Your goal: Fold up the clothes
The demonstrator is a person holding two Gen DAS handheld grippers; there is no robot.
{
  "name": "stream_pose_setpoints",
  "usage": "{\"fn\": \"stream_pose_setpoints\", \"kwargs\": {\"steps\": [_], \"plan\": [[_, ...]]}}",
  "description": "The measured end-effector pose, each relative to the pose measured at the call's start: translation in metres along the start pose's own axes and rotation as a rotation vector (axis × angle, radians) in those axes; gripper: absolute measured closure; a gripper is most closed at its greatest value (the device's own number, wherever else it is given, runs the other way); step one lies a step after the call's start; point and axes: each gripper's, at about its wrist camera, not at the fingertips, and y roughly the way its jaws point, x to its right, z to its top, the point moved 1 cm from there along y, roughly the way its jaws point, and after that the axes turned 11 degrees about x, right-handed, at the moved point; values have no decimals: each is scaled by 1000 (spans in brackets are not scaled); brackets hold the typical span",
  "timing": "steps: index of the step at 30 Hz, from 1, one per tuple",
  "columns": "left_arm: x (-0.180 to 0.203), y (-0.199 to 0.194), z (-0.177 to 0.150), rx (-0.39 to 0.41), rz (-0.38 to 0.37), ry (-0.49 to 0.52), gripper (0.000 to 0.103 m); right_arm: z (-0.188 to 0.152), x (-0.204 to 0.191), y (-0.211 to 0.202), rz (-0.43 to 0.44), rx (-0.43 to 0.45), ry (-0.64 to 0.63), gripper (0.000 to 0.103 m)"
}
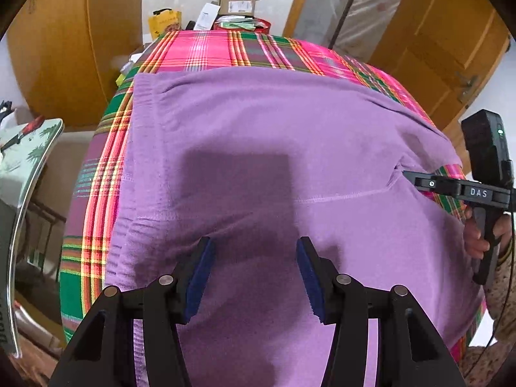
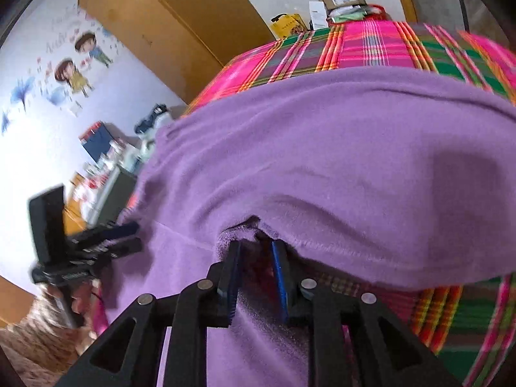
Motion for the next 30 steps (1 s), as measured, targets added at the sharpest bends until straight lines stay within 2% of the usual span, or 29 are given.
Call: {"fn": "stream_pose_setpoints", "kwargs": {"steps": [7,9,13,18,20,23,26,28,30], "plan": [[2,1,1,7,-17,5,41,4,-2,8,1,5,9,81],[1,0,0,10,-21,4,41,0,-2,5,62,11,22,87],[2,1,-1,10,-22,4,41,-8,4,-7,235,10,58,88],[3,1,-1,6,-17,11,40,-20,0,-18,288,-28,26,88],[4,1,-1,2,-14,10,40,-23,-4,-18,272,-63,-7,87],[4,1,2,0,-6,4,40,-26,-16,-23,191,-89,-116,87],[6,-2,7,18,2,-6,40,-13,-17,-41,121,17,-165,84],[12,-5,13,33,-5,5,40,-6,-9,-44,129,32,-121,79],[18,-7,19,48,-16,20,40,-1,-4,-43,92,35,-100,78]]}}
